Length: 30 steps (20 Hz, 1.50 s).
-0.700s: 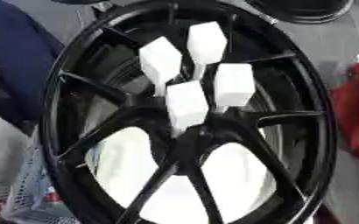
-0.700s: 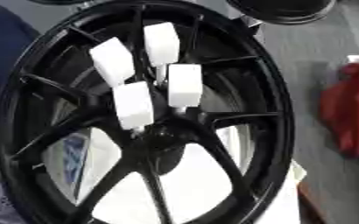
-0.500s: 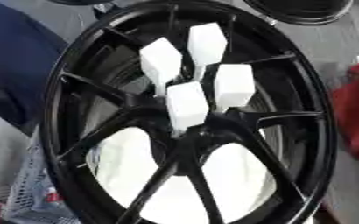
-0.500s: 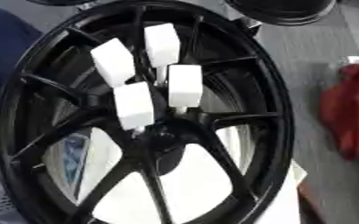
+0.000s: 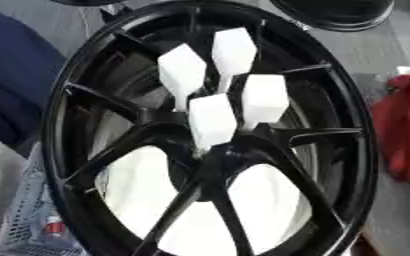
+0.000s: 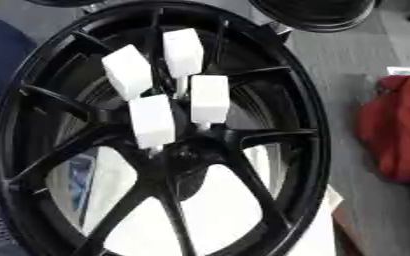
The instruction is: Pull the pin out of the wheel hub.
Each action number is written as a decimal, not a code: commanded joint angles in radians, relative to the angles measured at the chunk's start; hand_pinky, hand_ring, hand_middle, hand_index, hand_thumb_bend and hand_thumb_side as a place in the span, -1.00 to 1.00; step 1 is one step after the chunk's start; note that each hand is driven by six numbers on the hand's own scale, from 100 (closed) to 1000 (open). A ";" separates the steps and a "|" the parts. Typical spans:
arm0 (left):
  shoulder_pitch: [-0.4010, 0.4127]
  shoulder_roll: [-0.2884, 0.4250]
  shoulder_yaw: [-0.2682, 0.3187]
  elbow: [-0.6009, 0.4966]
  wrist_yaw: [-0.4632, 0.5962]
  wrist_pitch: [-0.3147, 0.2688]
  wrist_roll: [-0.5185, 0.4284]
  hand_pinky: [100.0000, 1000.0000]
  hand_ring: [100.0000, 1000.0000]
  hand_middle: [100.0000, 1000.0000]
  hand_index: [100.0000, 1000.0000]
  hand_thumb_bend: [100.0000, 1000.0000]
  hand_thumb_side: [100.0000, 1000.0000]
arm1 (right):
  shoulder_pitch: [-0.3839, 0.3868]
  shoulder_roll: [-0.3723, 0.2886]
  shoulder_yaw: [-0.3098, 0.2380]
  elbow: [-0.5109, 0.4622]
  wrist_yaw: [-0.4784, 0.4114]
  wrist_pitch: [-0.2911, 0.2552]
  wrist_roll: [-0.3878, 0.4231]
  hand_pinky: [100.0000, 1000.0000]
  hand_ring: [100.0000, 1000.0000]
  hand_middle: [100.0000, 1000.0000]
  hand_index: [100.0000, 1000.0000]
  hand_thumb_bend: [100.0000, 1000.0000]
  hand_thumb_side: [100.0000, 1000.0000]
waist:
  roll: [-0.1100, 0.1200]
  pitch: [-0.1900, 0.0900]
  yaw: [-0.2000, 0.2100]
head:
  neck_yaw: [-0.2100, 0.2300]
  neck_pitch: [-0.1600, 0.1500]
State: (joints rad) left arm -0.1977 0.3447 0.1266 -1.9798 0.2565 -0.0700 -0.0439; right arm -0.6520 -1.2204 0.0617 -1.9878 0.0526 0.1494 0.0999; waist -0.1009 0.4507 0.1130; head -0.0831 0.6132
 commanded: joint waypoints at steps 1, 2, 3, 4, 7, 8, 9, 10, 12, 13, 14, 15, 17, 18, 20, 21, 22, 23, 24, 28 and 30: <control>-0.001 0.028 -0.001 -0.020 -0.002 0.000 -0.005 0.92 0.05 0.38 0.77 -0.93 0.84 | -0.037 -0.049 0.037 -0.012 0.021 0.006 0.050 0.69 0.65 0.54 0.66 -1.00 -0.78 | -0.002 -0.034 0.004 | -0.009 -0.001; 0.000 0.029 -0.001 -0.020 -0.002 0.001 -0.005 0.92 0.05 0.38 0.77 -0.93 0.84 | -0.049 -0.050 0.053 -0.012 0.028 0.007 0.065 0.70 0.66 0.54 0.65 -1.00 -0.75 | -0.005 -0.034 0.007 | -0.011 -0.001; 0.000 0.030 -0.002 -0.020 -0.004 0.001 -0.006 0.92 0.04 0.38 0.77 -0.93 0.84 | -0.061 -0.051 0.071 -0.012 0.036 0.009 0.081 0.70 0.67 0.55 0.65 -1.00 -0.78 | -0.008 -0.035 0.010 | -0.015 -0.001; 0.001 0.031 -0.002 -0.020 -0.004 0.002 -0.006 0.92 0.04 0.38 0.77 -0.93 0.84 | -0.075 -0.050 0.088 -0.012 0.043 0.012 0.096 0.70 0.67 0.56 0.66 -1.00 -0.78 | -0.011 -0.035 0.013 | -0.018 -0.002; 0.001 0.035 -0.003 -0.020 -0.006 0.002 -0.008 0.92 0.04 0.38 0.77 -0.93 0.84 | -0.127 -0.040 0.144 -0.012 0.060 0.013 0.142 0.70 0.69 0.56 0.65 -1.00 -0.78 | -0.019 -0.034 0.021 | -0.027 -0.002; 0.001 0.036 -0.004 -0.020 -0.007 0.002 -0.008 0.93 0.04 0.38 0.77 -0.93 0.84 | -0.145 -0.037 0.164 -0.012 0.067 0.013 0.158 0.70 0.69 0.57 0.65 -1.00 -0.78 | -0.023 -0.034 0.024 | -0.029 -0.002; 0.001 0.037 -0.004 -0.020 -0.008 0.002 -0.009 0.93 0.04 0.38 0.77 -0.93 0.84 | -0.162 -0.032 0.184 -0.012 0.074 0.014 0.172 0.70 0.70 0.57 0.65 -1.00 -0.77 | -0.026 -0.034 0.027 | -0.030 -0.003; 0.001 0.038 -0.005 -0.020 -0.009 0.003 -0.009 0.93 0.04 0.38 0.77 -0.93 0.84 | -0.181 -0.026 0.205 -0.012 0.080 0.017 0.187 0.71 0.70 0.57 0.65 -1.00 -0.77 | -0.030 -0.034 0.029 | -0.032 -0.004; 0.002 0.040 -0.006 -0.020 -0.011 0.004 -0.011 0.93 0.04 0.38 0.77 -0.93 0.84 | -0.217 -0.012 0.246 -0.012 0.092 0.023 0.217 0.71 0.70 0.58 0.65 -1.00 -0.76 | -0.036 -0.033 0.033 | -0.035 -0.005; 0.002 0.041 -0.006 -0.020 -0.012 0.005 -0.011 0.93 0.04 0.38 0.77 -0.93 0.85 | -0.237 -0.002 0.266 -0.012 0.098 0.027 0.233 0.71 0.71 0.58 0.65 -1.00 -0.76 | -0.038 -0.032 0.034 | -0.036 -0.005; 0.003 0.041 -0.006 -0.020 -0.014 0.005 -0.012 0.93 0.04 0.38 0.77 -0.93 0.85 | -0.256 0.009 0.282 -0.012 0.104 0.030 0.248 0.71 0.71 0.58 0.65 -1.00 -0.76 | -0.040 -0.032 0.035 | -0.037 -0.005; 0.003 0.042 -0.006 -0.020 -0.015 0.006 -0.012 0.93 0.04 0.38 0.77 -0.93 0.85 | -0.274 0.020 0.295 -0.012 0.108 0.035 0.264 0.71 0.71 0.58 0.66 -1.00 -0.76 | -0.041 -0.031 0.035 | -0.037 -0.006; 0.004 0.042 -0.006 -0.020 -0.016 0.006 -0.012 0.93 0.04 0.38 0.77 -0.93 0.85 | -0.310 0.041 0.319 -0.012 0.121 0.044 0.295 0.72 0.72 0.60 0.66 -1.00 -0.76 | -0.043 -0.030 0.037 | -0.038 -0.008; 0.004 0.042 -0.006 -0.020 -0.017 0.006 -0.012 0.93 0.04 0.38 0.77 -0.93 0.85 | -0.329 0.053 0.331 -0.012 0.130 0.048 0.311 0.72 0.73 0.60 0.66 -1.00 -0.76 | -0.043 -0.030 0.038 | -0.040 -0.008; 0.005 0.043 -0.006 -0.020 -0.018 0.005 -0.012 0.93 0.04 0.38 0.77 -0.93 0.85 | -0.364 0.077 0.353 -0.012 0.145 0.055 0.342 0.72 0.74 0.61 0.66 -1.00 -0.75 | -0.044 -0.030 0.040 | -0.044 -0.006; 0.006 0.043 -0.006 -0.020 -0.018 0.005 -0.012 0.93 0.04 0.38 0.77 -0.93 0.85 | -0.380 0.087 0.362 -0.012 0.151 0.059 0.357 0.72 0.74 0.61 0.66 -1.00 -0.75 | -0.044 -0.030 0.040 | -0.046 -0.005; 0.007 0.043 -0.006 -0.020 -0.019 0.005 -0.012 0.93 0.04 0.38 0.77 -0.93 0.85 | -0.395 0.097 0.369 -0.012 0.156 0.063 0.373 0.73 0.75 0.62 0.66 -1.00 -0.74 | -0.044 -0.031 0.040 | -0.047 -0.003; 0.009 0.043 -0.005 -0.020 -0.020 0.005 -0.012 0.93 0.04 0.38 0.77 -0.93 0.85 | -0.407 0.105 0.373 -0.012 0.159 0.066 0.388 0.73 0.76 0.63 0.68 -1.00 -0.74 | -0.044 -0.032 0.040 | -0.047 -0.002; 0.011 0.044 -0.005 -0.020 -0.020 0.005 -0.011 0.93 0.04 0.38 0.77 -0.93 0.85 | -0.420 0.113 0.378 -0.012 0.160 0.068 0.405 0.74 0.77 0.64 0.68 -1.00 -0.71 | -0.043 -0.033 0.039 | -0.047 -0.001; 0.015 0.043 -0.004 -0.020 -0.019 0.004 -0.010 0.93 0.04 0.38 0.77 -0.93 0.85 | -0.472 0.151 0.383 -0.004 0.147 0.075 0.467 0.76 0.80 0.67 0.73 -1.00 -0.74 | -0.040 -0.039 0.035 | -0.044 0.001; 0.018 0.042 -0.003 -0.020 -0.018 0.004 -0.009 0.93 0.04 0.38 0.77 -0.93 0.85 | -0.496 0.171 0.386 0.013 0.140 0.072 0.498 0.78 0.82 0.69 0.76 -1.00 -0.69 | -0.038 -0.042 0.035 | -0.045 -0.001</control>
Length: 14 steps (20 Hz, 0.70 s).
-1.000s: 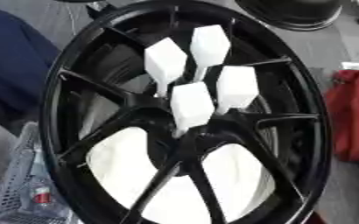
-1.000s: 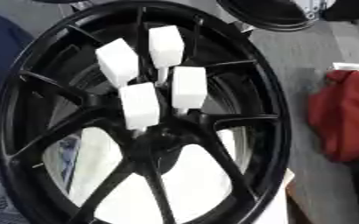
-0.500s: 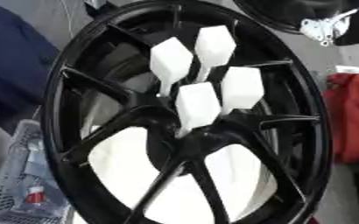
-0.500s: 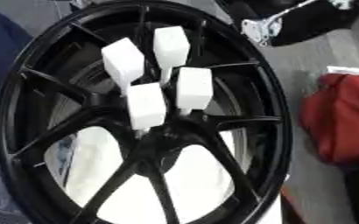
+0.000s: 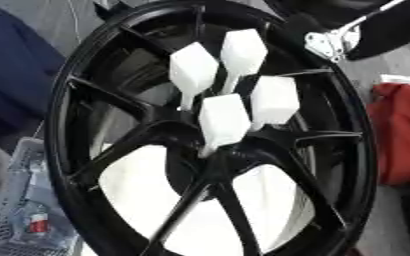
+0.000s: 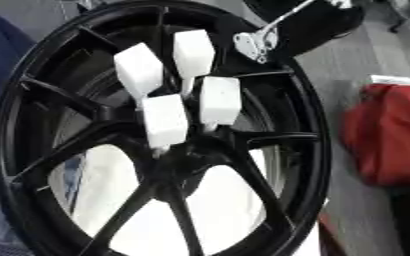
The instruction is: Pull the pin out of the wheel hub.
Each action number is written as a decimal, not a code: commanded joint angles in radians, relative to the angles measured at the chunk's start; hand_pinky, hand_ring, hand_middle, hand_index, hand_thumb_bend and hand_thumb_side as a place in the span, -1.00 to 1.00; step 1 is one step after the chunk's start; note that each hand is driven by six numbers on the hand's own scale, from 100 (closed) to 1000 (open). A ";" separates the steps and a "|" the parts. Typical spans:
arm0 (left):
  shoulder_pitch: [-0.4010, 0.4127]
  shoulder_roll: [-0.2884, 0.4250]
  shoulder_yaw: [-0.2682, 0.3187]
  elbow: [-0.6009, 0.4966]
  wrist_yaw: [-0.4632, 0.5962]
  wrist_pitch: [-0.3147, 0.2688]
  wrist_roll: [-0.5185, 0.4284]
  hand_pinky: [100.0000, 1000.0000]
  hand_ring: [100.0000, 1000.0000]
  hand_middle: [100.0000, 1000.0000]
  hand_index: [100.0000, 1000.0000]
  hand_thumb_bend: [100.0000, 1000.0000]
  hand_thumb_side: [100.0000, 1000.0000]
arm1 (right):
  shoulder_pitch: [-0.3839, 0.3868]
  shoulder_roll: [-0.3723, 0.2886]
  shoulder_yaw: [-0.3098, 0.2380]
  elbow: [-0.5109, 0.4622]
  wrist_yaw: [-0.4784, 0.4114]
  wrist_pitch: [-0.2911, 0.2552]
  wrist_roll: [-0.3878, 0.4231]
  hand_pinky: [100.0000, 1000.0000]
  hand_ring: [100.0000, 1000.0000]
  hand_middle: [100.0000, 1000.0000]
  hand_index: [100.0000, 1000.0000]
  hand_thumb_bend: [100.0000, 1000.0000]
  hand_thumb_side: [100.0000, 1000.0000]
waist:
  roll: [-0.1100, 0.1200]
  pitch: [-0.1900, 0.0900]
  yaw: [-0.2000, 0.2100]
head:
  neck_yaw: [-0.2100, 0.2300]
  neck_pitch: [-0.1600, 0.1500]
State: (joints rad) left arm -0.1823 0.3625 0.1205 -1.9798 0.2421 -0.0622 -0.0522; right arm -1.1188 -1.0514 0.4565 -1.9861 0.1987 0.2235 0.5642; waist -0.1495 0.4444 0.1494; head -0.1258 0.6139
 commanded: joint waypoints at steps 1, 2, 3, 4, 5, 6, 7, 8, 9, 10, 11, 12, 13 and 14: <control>0.003 0.023 0.003 -0.020 -0.004 -0.003 0.000 0.94 0.04 0.38 0.77 -0.93 0.85 | -0.041 0.012 -0.007 0.025 -0.008 -0.003 0.050 0.79 0.83 0.70 0.77 -1.00 -0.73 | 0.011 -0.037 -0.002 | -0.003 -0.002; 0.005 0.021 0.003 -0.020 -0.004 -0.001 0.000 0.94 0.04 0.38 0.77 -0.93 0.85 | -0.051 0.024 -0.006 0.041 -0.007 -0.005 0.065 0.80 0.84 0.71 0.78 -1.00 -0.73 | 0.012 -0.038 -0.003 | -0.004 -0.002; 0.007 0.019 0.003 -0.020 -0.003 0.001 0.001 0.94 0.04 0.38 0.77 -0.93 0.85 | -0.061 0.035 -0.003 0.057 -0.006 -0.009 0.081 0.80 0.84 0.71 0.79 -1.00 -0.74 | 0.013 -0.039 -0.004 | -0.004 -0.001; 0.008 0.017 0.003 -0.020 -0.003 0.003 0.001 0.94 0.04 0.38 0.77 -0.93 0.85 | -0.070 0.045 0.000 0.071 -0.006 -0.014 0.097 0.81 0.85 0.71 0.79 -1.00 -0.74 | 0.014 -0.041 -0.006 | -0.005 0.000; 0.010 0.015 0.003 -0.020 -0.003 0.005 0.001 0.94 0.04 0.38 0.77 -0.92 0.86 | -0.078 0.054 0.003 0.084 -0.008 -0.019 0.112 0.82 0.86 0.72 0.80 -1.00 -0.74 | 0.014 -0.043 -0.008 | -0.006 0.003; 0.012 0.012 0.003 -0.020 -0.002 0.008 0.001 0.94 0.04 0.38 0.77 -0.92 0.86 | -0.084 0.061 0.007 0.097 -0.010 -0.025 0.128 0.82 0.86 0.72 0.81 -1.00 -0.73 | 0.015 -0.046 -0.010 | -0.007 0.005; 0.013 0.010 0.003 -0.020 -0.002 0.010 0.001 0.94 0.04 0.38 0.77 -0.92 0.86 | -0.089 0.067 0.008 0.108 -0.011 -0.029 0.143 0.83 0.86 0.73 0.81 -1.00 -0.72 | 0.016 -0.049 -0.011 | -0.007 0.007; 0.015 0.007 0.003 -0.020 -0.002 0.013 0.001 0.94 0.04 0.38 0.77 -0.92 0.86 | -0.093 0.072 0.009 0.119 -0.010 -0.033 0.159 0.83 0.87 0.73 0.81 -1.00 -0.71 | 0.016 -0.052 -0.009 | -0.008 0.007; 0.017 0.005 0.004 -0.020 -0.001 0.014 0.001 0.94 0.04 0.38 0.77 -0.92 0.86 | -0.097 0.076 0.007 0.127 -0.009 -0.036 0.175 0.83 0.87 0.73 0.82 -1.00 -0.71 | 0.016 -0.055 -0.008 | -0.009 0.008; 0.019 0.004 0.004 -0.020 -0.001 0.015 0.001 0.94 0.04 0.38 0.76 -0.92 0.86 | -0.100 0.080 0.005 0.134 -0.008 -0.040 0.190 0.83 0.87 0.74 0.82 -1.00 -0.70 | 0.016 -0.057 -0.004 | -0.011 0.009; 0.020 0.002 0.005 -0.020 -0.001 0.016 0.002 0.94 0.04 0.38 0.76 -0.92 0.85 | -0.102 0.083 0.002 0.138 -0.007 -0.044 0.205 0.83 0.87 0.74 0.82 -1.00 -0.69 | 0.015 -0.058 -0.001 | -0.013 0.010; 0.021 0.001 0.005 -0.020 -0.001 0.016 0.002 0.94 0.04 0.38 0.76 -0.92 0.86 | -0.103 0.086 -0.001 0.141 -0.009 -0.047 0.221 0.83 0.87 0.74 0.82 -1.00 -0.69 | 0.015 -0.058 0.003 | -0.016 0.012; 0.022 -0.001 0.006 -0.020 -0.001 0.017 0.002 0.94 0.04 0.38 0.76 -0.92 0.86 | -0.105 0.088 -0.005 0.143 -0.010 -0.050 0.237 0.84 0.87 0.74 0.83 -1.00 -0.68 | 0.015 -0.058 0.006 | -0.019 0.013; 0.022 -0.003 0.005 -0.020 -0.001 0.017 0.002 0.94 0.04 0.38 0.76 -0.92 0.87 | -0.106 0.091 -0.008 0.143 -0.012 -0.052 0.252 0.84 0.87 0.75 0.83 -1.00 -0.70 | 0.015 -0.057 0.010 | -0.024 0.015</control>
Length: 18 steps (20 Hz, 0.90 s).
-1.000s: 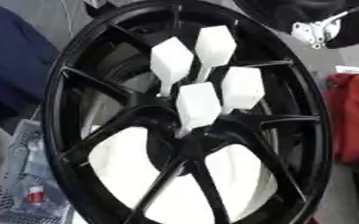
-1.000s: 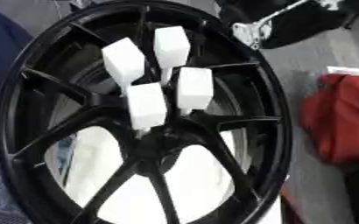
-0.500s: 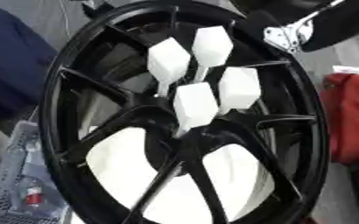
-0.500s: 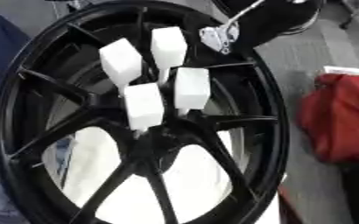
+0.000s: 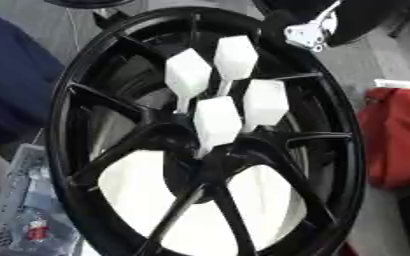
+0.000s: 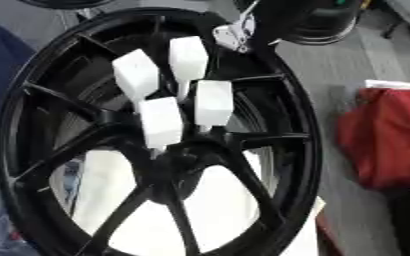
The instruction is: Pull the pin out of the wheel hub.
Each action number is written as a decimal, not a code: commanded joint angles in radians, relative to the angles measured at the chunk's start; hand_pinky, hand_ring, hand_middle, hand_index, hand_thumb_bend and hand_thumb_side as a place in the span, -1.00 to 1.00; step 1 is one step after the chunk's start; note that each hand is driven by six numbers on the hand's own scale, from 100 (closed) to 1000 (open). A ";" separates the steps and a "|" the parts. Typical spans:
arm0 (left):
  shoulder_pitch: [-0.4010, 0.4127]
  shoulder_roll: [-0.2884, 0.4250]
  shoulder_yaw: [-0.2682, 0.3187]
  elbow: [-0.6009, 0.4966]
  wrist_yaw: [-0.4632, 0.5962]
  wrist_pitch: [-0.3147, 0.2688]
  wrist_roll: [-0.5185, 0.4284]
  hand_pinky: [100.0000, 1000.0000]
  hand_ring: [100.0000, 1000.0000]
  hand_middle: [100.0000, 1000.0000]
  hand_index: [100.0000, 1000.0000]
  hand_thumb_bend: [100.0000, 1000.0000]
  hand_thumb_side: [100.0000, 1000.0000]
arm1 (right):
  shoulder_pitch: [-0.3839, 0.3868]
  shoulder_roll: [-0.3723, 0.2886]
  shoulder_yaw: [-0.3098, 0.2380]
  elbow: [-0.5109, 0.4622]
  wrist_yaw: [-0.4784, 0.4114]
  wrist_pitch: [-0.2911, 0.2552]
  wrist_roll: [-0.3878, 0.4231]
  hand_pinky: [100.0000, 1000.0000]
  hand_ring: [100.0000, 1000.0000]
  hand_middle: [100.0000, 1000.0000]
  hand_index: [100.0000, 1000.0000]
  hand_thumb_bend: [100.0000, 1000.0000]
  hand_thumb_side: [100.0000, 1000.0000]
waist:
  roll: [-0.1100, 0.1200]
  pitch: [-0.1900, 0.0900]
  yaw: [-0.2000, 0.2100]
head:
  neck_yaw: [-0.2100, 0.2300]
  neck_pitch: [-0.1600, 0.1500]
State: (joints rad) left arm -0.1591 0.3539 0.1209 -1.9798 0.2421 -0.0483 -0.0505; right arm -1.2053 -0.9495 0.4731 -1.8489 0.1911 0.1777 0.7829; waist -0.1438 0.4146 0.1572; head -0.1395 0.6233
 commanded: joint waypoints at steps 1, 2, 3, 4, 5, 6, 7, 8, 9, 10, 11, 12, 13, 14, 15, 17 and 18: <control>-0.001 0.004 0.005 -0.020 -0.002 0.004 0.000 0.94 0.04 0.38 0.76 -0.92 0.87 | -0.021 -0.010 -0.028 0.005 -0.006 -0.008 0.049 0.84 0.86 0.74 0.83 -1.00 -0.70 | 0.010 -0.025 0.005 | -0.014 0.006; 0.000 0.002 0.005 -0.020 -0.003 0.004 0.000 0.94 0.04 0.38 0.76 -0.92 0.87 | -0.021 -0.008 -0.031 0.003 -0.011 -0.010 0.065 0.84 0.86 0.74 0.84 -1.00 -0.70 | 0.010 -0.024 0.009 | -0.017 0.008; 0.001 -0.001 0.004 -0.020 -0.005 0.005 -0.001 0.94 0.04 0.38 0.76 -0.92 0.87 | -0.021 -0.007 -0.033 0.001 -0.016 -0.011 0.080 0.84 0.86 0.73 0.83 -1.00 -0.72 | 0.011 -0.022 0.013 | -0.020 0.010; 0.003 -0.002 0.004 -0.020 -0.006 0.005 -0.001 0.94 0.04 0.38 0.76 -0.92 0.87 | -0.021 -0.006 -0.036 -0.001 -0.020 -0.010 0.096 0.84 0.85 0.72 0.84 -1.00 -0.71 | 0.012 -0.021 0.017 | -0.027 0.015; 0.004 -0.003 0.004 -0.020 -0.007 0.004 -0.001 0.94 0.04 0.38 0.77 -0.92 0.87 | -0.022 -0.005 -0.039 -0.003 -0.023 -0.008 0.110 0.84 0.85 0.71 0.84 -1.00 -0.73 | 0.012 -0.021 0.020 | -0.034 0.020; 0.004 -0.004 0.004 -0.020 -0.008 0.003 -0.002 0.94 0.04 0.38 0.76 -0.92 0.87 | -0.023 -0.002 -0.039 -0.003 -0.026 -0.007 0.117 0.84 0.85 0.71 0.84 -1.00 -0.73 | 0.013 -0.020 0.023 | -0.044 0.024; 0.003 -0.005 0.004 -0.020 -0.008 0.002 -0.002 0.94 0.04 0.38 0.76 -0.92 0.87 | -0.024 0.000 -0.037 -0.003 -0.030 -0.006 0.121 0.84 0.85 0.71 0.84 -1.00 -0.74 | 0.014 -0.019 0.026 | -0.053 0.027; 0.003 -0.006 0.003 -0.020 -0.009 0.002 -0.003 0.94 0.04 0.38 0.77 -0.92 0.87 | -0.027 0.004 -0.036 -0.003 -0.032 -0.006 0.122 0.84 0.85 0.71 0.85 -1.00 -0.76 | 0.014 -0.017 0.027 | -0.062 0.029; 0.003 -0.007 0.003 -0.020 -0.009 0.002 -0.003 0.94 0.04 0.38 0.77 -0.92 0.88 | -0.030 0.008 -0.033 -0.001 -0.034 -0.006 0.123 0.84 0.85 0.70 0.86 -1.00 -0.76 | 0.015 -0.015 0.028 | -0.069 0.030; 0.003 -0.008 0.002 -0.020 -0.010 0.003 -0.004 0.95 0.04 0.38 0.77 -0.92 0.88 | -0.033 0.012 -0.031 0.001 -0.034 -0.005 0.124 0.85 0.85 0.69 0.87 -1.00 -0.77 | 0.015 -0.013 0.028 | -0.075 0.031; 0.002 -0.010 0.001 -0.020 -0.011 0.004 -0.005 0.95 0.04 0.38 0.77 -0.92 0.88 | -0.035 0.015 -0.030 0.005 -0.034 -0.005 0.124 0.85 0.85 0.69 0.87 -1.00 -0.76 | 0.016 -0.012 0.029 | -0.079 0.030; 0.002 -0.011 0.001 -0.020 -0.012 0.004 -0.006 0.95 0.04 0.38 0.77 -0.92 0.88 | -0.038 0.019 -0.030 0.009 -0.034 -0.005 0.124 0.85 0.85 0.69 0.88 -1.00 -0.75 | 0.016 -0.010 0.029 | -0.083 0.027; 0.003 -0.012 0.000 -0.020 -0.014 0.005 -0.007 0.95 0.04 0.38 0.77 -0.92 0.88 | -0.039 0.022 -0.030 0.013 -0.033 -0.005 0.124 0.86 0.86 0.69 0.88 -1.00 -0.75 | 0.016 -0.009 0.029 | -0.084 0.023; 0.003 -0.012 0.000 -0.020 -0.015 0.005 -0.007 0.95 0.04 0.38 0.77 -0.92 0.88 | -0.041 0.025 -0.031 0.018 -0.033 -0.006 0.124 0.86 0.85 0.68 0.87 -1.00 -0.77 | 0.017 -0.008 0.029 | -0.084 0.019; 0.003 -0.013 0.000 -0.020 -0.016 0.006 -0.008 0.95 0.04 0.38 0.77 -0.92 0.88 | -0.042 0.027 -0.032 0.023 -0.033 -0.006 0.124 0.86 0.84 0.68 0.87 -1.00 -0.77 | 0.017 -0.006 0.028 | -0.083 0.016; 0.003 -0.014 0.000 -0.020 -0.017 0.006 -0.008 0.95 0.04 0.38 0.77 -0.92 0.89 | -0.044 0.032 -0.033 0.035 -0.030 -0.006 0.124 0.86 0.84 0.68 0.88 -1.00 -0.76 | 0.016 -0.004 0.028 | -0.081 0.010; 0.003 -0.014 -0.001 -0.020 -0.018 0.007 -0.009 0.95 0.04 0.38 0.77 -0.92 0.89 | -0.045 0.034 -0.034 0.040 -0.027 -0.007 0.124 0.86 0.85 0.69 0.89 -1.00 -0.79 | 0.016 -0.003 0.027 | -0.079 0.008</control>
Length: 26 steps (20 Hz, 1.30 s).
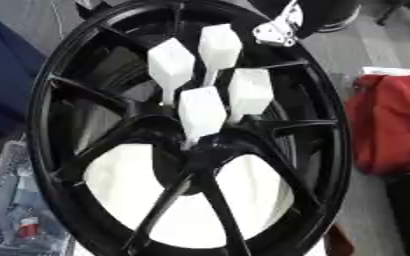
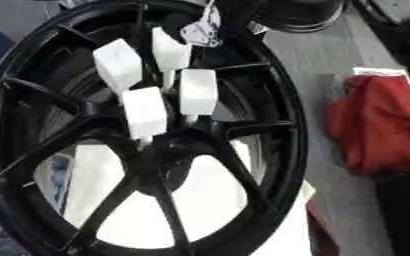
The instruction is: Pull the pin out of the wheel hub.
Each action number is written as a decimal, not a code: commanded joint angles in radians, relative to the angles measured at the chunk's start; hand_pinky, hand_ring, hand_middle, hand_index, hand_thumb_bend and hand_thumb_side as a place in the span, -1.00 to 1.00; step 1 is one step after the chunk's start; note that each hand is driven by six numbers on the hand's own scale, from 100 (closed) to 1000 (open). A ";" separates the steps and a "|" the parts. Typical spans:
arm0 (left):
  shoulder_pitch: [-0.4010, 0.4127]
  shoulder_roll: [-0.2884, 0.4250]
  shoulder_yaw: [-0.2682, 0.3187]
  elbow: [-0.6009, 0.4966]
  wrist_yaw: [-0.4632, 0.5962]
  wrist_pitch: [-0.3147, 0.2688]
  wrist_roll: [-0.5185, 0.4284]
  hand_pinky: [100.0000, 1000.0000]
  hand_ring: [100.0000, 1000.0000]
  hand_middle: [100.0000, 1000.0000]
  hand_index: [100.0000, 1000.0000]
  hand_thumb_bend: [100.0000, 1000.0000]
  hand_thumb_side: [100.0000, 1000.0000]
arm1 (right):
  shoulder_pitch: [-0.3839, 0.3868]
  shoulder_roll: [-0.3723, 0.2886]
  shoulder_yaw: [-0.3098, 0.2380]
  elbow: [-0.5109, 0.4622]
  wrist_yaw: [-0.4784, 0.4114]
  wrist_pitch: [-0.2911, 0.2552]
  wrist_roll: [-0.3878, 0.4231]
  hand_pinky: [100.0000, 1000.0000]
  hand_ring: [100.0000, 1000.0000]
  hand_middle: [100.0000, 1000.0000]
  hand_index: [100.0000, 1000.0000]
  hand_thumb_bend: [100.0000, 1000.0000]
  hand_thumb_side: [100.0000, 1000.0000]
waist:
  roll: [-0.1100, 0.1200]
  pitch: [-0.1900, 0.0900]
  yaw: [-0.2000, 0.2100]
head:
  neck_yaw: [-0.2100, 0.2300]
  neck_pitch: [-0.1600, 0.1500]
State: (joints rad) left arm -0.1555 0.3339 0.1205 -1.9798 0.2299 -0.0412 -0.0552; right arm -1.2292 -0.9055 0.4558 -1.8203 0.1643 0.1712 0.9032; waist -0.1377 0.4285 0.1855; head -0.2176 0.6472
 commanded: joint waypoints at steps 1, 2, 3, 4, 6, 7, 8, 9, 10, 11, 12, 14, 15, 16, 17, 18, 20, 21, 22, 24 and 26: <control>0.000 0.006 0.000 -0.020 -0.007 0.000 -0.005 0.95 0.04 0.38 0.77 -0.92 0.89 | -0.022 -0.009 -0.017 0.016 0.005 -0.002 0.004 0.86 0.84 0.68 0.89 -1.00 -0.81 | 0.009 -0.016 -0.001 | 0.001 -0.018; 0.000 0.005 0.000 -0.020 -0.007 0.001 -0.005 0.95 0.04 0.38 0.77 -0.92 0.89 | -0.023 -0.007 -0.018 0.021 0.009 -0.005 0.004 0.86 0.84 0.69 0.90 -1.00 -0.82 | 0.008 -0.015 -0.001 | 0.003 -0.020; -0.001 0.005 -0.001 -0.020 -0.008 0.001 -0.005 0.95 0.04 0.38 0.77 -0.92 0.89 | -0.025 -0.005 -0.019 0.026 0.013 -0.008 0.004 0.86 0.84 0.69 0.90 -1.00 -0.82 | 0.008 -0.015 -0.001 | 0.005 -0.021; -0.001 0.005 -0.001 -0.020 -0.008 0.002 -0.005 0.95 0.03 0.38 0.77 -0.92 0.89 | -0.027 -0.002 -0.020 0.031 0.016 -0.011 0.004 0.87 0.84 0.70 0.90 -1.00 -0.86 | 0.007 -0.014 -0.001 | 0.007 -0.023; -0.002 0.005 -0.002 -0.020 -0.009 0.003 -0.007 0.95 0.03 0.38 0.76 -0.92 0.89 | -0.030 0.003 -0.019 0.042 0.021 -0.016 0.004 0.87 0.85 0.70 0.91 -1.00 -0.85 | 0.005 -0.012 0.000 | 0.008 -0.025; -0.002 0.004 -0.002 -0.020 -0.010 0.004 -0.007 0.95 0.03 0.38 0.77 -0.92 0.90 | -0.031 0.005 -0.017 0.048 0.021 -0.019 0.004 0.87 0.85 0.71 0.92 -1.00 -0.85 | 0.003 -0.011 0.001 | 0.008 -0.025; -0.002 0.004 -0.002 -0.020 -0.011 0.004 -0.007 0.96 0.03 0.38 0.77 -0.92 0.90 | -0.031 0.007 -0.016 0.054 0.018 -0.020 0.004 0.87 0.85 0.73 0.93 -1.00 -0.78 | 0.002 -0.010 0.002 | 0.008 -0.025; -0.002 0.004 -0.002 -0.020 -0.012 0.005 -0.007 0.96 0.03 0.38 0.77 -0.92 0.90 | -0.030 0.006 -0.015 0.058 0.013 -0.021 0.004 0.88 0.85 0.73 0.94 -1.00 -0.76 | 0.001 -0.009 0.002 | 0.009 -0.024; -0.002 0.004 -0.001 -0.020 -0.013 0.006 -0.007 0.96 0.03 0.38 0.77 -0.92 0.90 | -0.028 0.005 -0.015 0.061 0.010 -0.022 0.004 0.88 0.86 0.74 0.94 -1.00 -0.76 | 0.000 -0.008 0.002 | 0.010 -0.023; -0.002 0.004 -0.001 -0.020 -0.014 0.006 -0.007 0.96 0.03 0.38 0.77 -0.92 0.90 | -0.026 0.004 -0.016 0.064 0.006 -0.023 0.004 0.88 0.86 0.74 0.95 -1.00 -0.77 | -0.001 -0.006 0.002 | 0.011 -0.024; -0.003 0.004 -0.002 -0.020 -0.014 0.007 -0.008 0.96 0.03 0.38 0.77 -0.92 0.90 | -0.023 0.004 -0.015 0.065 0.000 -0.024 0.004 0.89 0.86 0.74 0.95 -1.00 -0.80 | -0.002 -0.005 0.002 | 0.013 -0.024; -0.004 0.004 -0.002 -0.020 -0.016 0.008 -0.009 0.96 0.03 0.38 0.77 -0.91 0.91 | -0.018 0.002 -0.010 0.060 -0.027 -0.027 0.004 0.88 0.85 0.73 0.96 -1.00 -0.78 | -0.004 -0.001 0.002 | 0.015 -0.023; -0.004 0.003 -0.002 -0.020 -0.017 0.009 -0.010 0.96 0.03 0.38 0.77 -0.91 0.91 | -0.016 0.000 -0.006 0.055 -0.041 -0.026 0.004 0.89 0.85 0.74 0.96 -1.00 -0.72 | -0.005 0.000 0.003 | 0.016 -0.022; -0.004 0.003 -0.002 -0.020 -0.018 0.009 -0.010 0.96 0.03 0.38 0.77 -0.91 0.91 | -0.014 -0.003 -0.002 0.049 -0.052 -0.024 0.004 0.89 0.85 0.74 0.96 -1.00 -0.71 | -0.005 0.001 0.003 | 0.017 -0.022; -0.004 0.003 -0.002 -0.020 -0.019 0.010 -0.010 0.96 0.03 0.38 0.77 -0.91 0.91 | -0.013 -0.005 0.001 0.043 -0.060 -0.022 0.004 0.89 0.85 0.74 0.97 -1.00 -0.70 | -0.005 0.002 0.003 | 0.016 -0.021; -0.004 0.003 -0.002 -0.020 -0.020 0.010 -0.011 0.96 0.03 0.38 0.77 -0.91 0.91 | -0.012 -0.006 0.003 0.037 -0.066 -0.019 0.004 0.89 0.85 0.74 0.97 -1.00 -0.66 | -0.005 0.003 0.003 | 0.016 -0.021; -0.004 0.002 -0.003 -0.020 -0.021 0.011 -0.012 0.96 0.03 0.38 0.77 -0.91 0.92 | -0.010 -0.009 0.005 0.029 -0.081 -0.013 0.004 0.89 0.85 0.74 0.98 -1.00 -0.60 | -0.006 0.004 0.002 | 0.016 -0.019; -0.004 0.002 -0.003 -0.020 -0.021 0.012 -0.013 0.96 0.03 0.38 0.77 -0.91 0.92 | -0.009 -0.010 0.005 0.026 -0.088 -0.009 0.004 0.89 0.85 0.75 0.99 -1.00 -0.57 | -0.006 0.005 0.001 | 0.016 -0.019; -0.003 0.002 -0.003 -0.020 -0.022 0.013 -0.013 0.96 0.03 0.38 0.77 -0.91 0.92 | -0.008 -0.010 0.005 0.024 -0.097 -0.006 0.004 0.89 0.85 0.75 0.99 -1.00 -0.54 | -0.006 0.005 0.000 | 0.017 -0.018; -0.003 0.002 -0.003 -0.020 -0.023 0.015 -0.014 0.96 0.03 0.38 0.77 -0.91 0.92 | -0.008 -0.011 0.001 0.018 -0.116 0.000 0.004 0.89 0.85 0.75 0.99 -1.00 -0.46 | -0.006 0.005 -0.001 | 0.020 -0.017; -0.004 0.002 -0.003 -0.020 -0.023 0.015 -0.015 0.96 0.03 0.38 0.77 -0.91 0.92 | -0.010 -0.011 0.000 0.014 -0.134 0.007 0.004 0.90 0.85 0.76 1.00 -1.00 -0.39 | -0.007 0.005 -0.001 | 0.023 -0.016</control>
State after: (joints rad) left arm -0.1557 0.3259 0.1152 -1.9798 0.2093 -0.0267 -0.0694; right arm -1.2227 -0.8852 0.4690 -1.7905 0.0485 0.1708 0.9067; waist -0.1512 0.4531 0.1855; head -0.1975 0.6313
